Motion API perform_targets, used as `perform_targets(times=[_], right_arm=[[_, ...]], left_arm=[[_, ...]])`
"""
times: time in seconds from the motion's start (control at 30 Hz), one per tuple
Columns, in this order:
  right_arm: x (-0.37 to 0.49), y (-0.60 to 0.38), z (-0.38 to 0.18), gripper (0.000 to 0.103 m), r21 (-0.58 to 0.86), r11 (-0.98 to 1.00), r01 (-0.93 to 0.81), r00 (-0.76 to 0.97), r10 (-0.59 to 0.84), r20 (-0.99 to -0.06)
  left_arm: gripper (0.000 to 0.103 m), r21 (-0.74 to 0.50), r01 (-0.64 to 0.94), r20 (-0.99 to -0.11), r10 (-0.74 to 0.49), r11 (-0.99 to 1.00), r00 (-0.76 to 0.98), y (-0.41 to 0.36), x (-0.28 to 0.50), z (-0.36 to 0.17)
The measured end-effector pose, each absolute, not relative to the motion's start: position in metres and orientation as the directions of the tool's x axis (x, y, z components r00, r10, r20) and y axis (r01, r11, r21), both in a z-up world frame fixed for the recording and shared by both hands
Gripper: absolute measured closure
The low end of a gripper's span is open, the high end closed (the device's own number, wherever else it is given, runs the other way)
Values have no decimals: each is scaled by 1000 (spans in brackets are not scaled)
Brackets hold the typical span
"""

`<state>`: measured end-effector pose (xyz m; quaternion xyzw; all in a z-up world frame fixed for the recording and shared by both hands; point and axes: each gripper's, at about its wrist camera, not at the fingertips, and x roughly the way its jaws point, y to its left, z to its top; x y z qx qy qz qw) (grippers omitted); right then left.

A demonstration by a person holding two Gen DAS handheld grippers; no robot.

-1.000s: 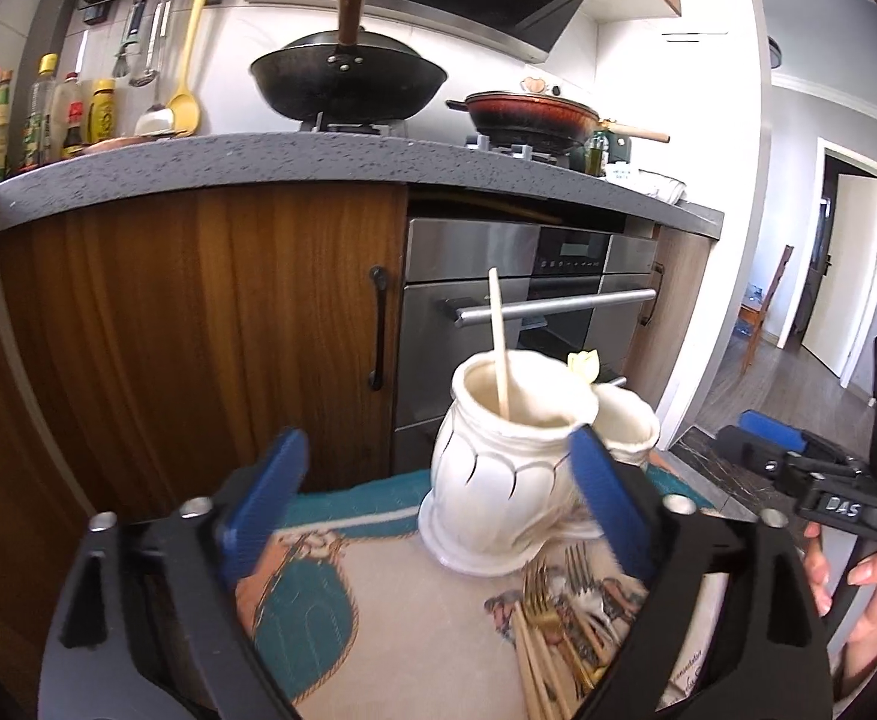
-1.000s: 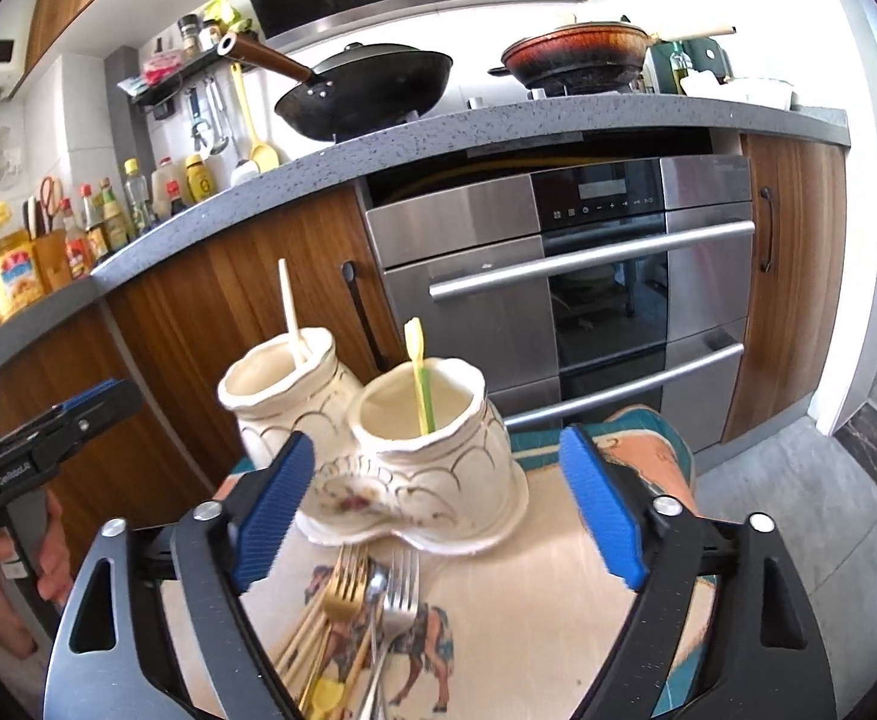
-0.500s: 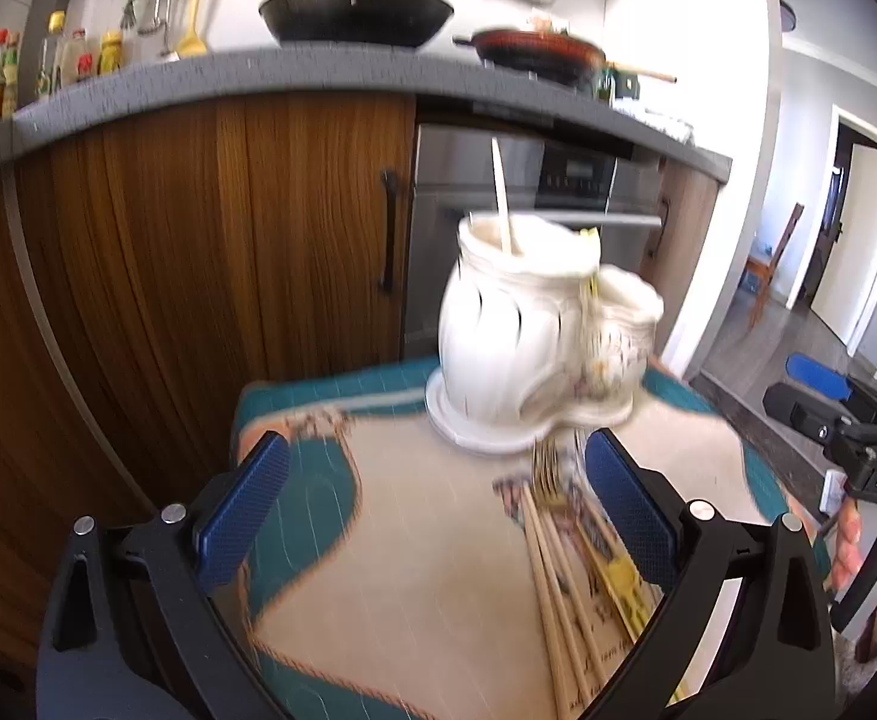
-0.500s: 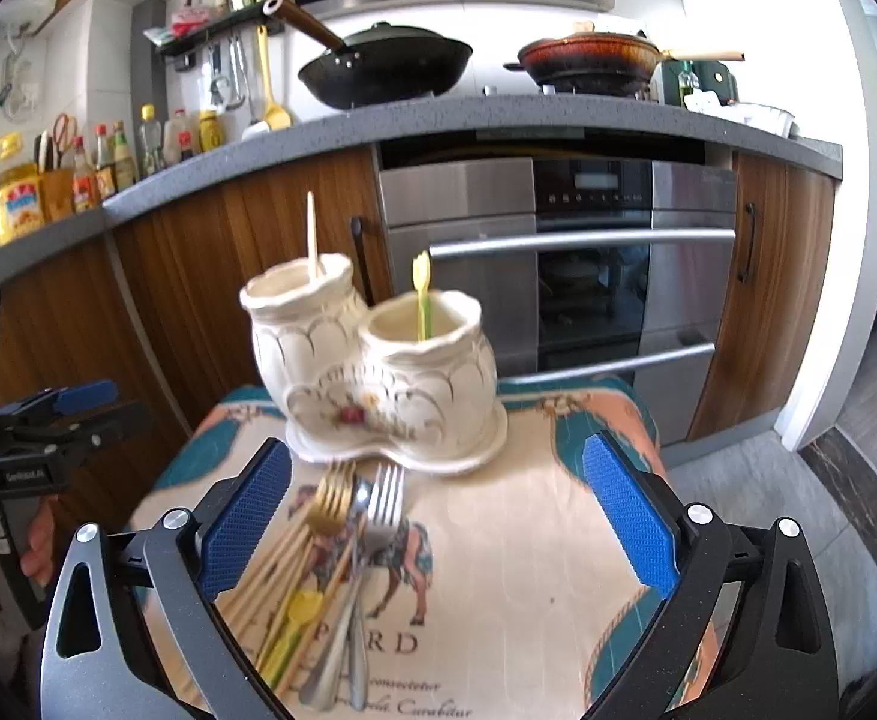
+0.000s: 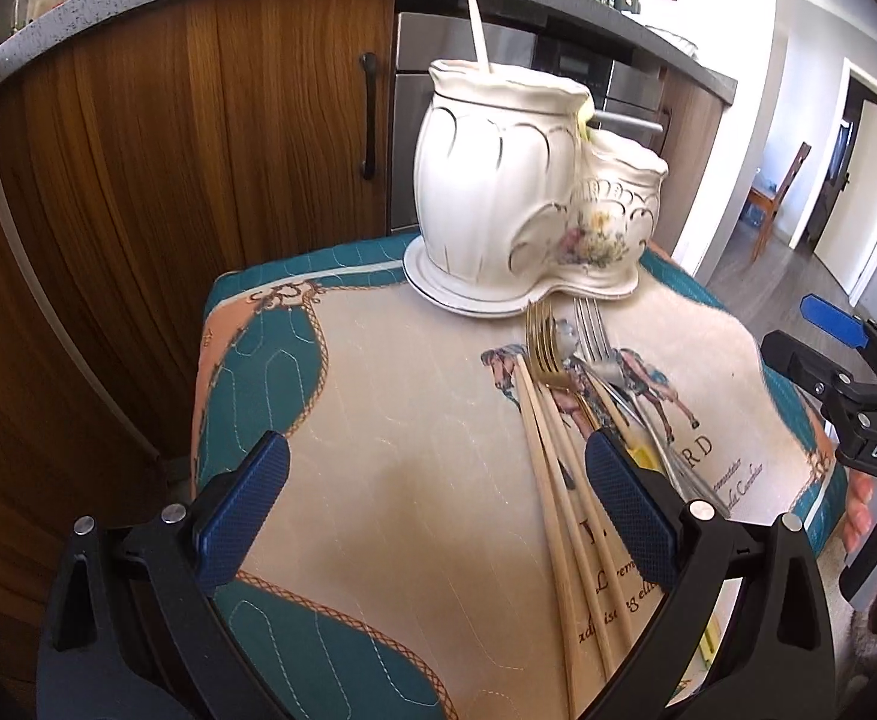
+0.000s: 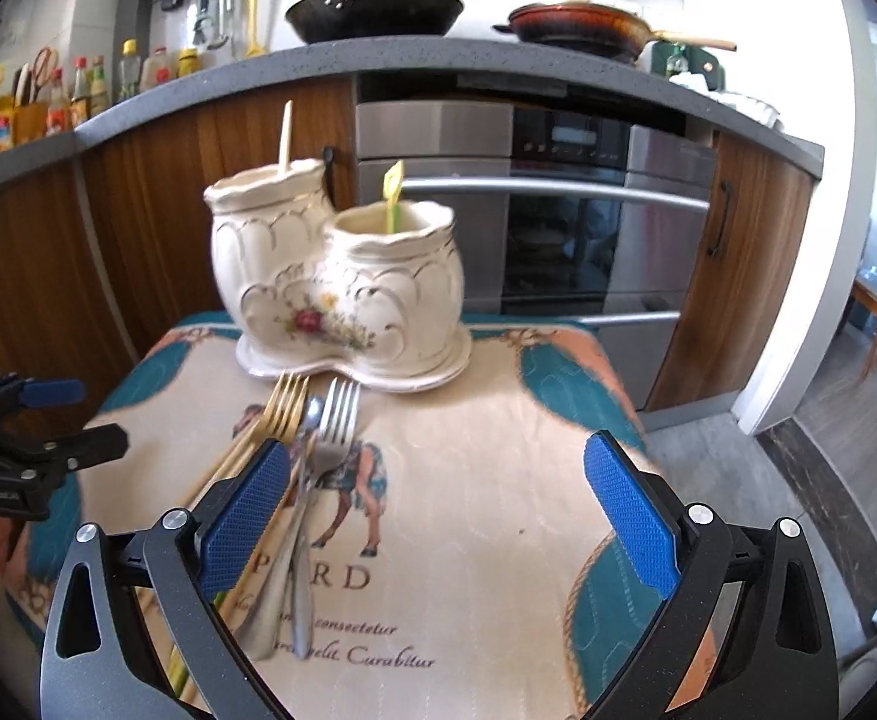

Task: Organize utensils
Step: 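Withdraw both open tools from the holder back over the utensil pile, then grasp another wooden chopstick with left tool while right tool grasps a silver fork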

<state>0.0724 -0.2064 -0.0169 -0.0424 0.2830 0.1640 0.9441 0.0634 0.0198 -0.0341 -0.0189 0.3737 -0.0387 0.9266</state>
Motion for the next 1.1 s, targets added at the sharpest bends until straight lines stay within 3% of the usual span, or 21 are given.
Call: perform_targets(times=[0.3,0.5,0.57,0.8,0.97,1.1], right_arm=[[78,-201,-29,5,74,926,-369,718,334,-611],[81,-196,-37,5,65,921,-383,690,332,-643],[82,-196,-40,5,71,921,-382,681,332,-653],[83,-195,-43,5,73,920,-386,666,333,-667],[84,-191,-44,6,68,919,-388,656,327,-680],[90,-183,-45,7,80,914,-397,629,335,-702]], left_arm=[[6,67,116,-740,-28,991,672,0,64,-53],[8,72,142,-769,-36,987,638,-4,64,-60],[18,81,152,-778,-33,985,627,-7,64,-62],[35,61,181,-797,-61,982,601,-13,63,-65],[63,18,208,-812,-107,978,574,-19,69,-65],[74,-28,209,-824,-140,978,550,-19,78,-65]])
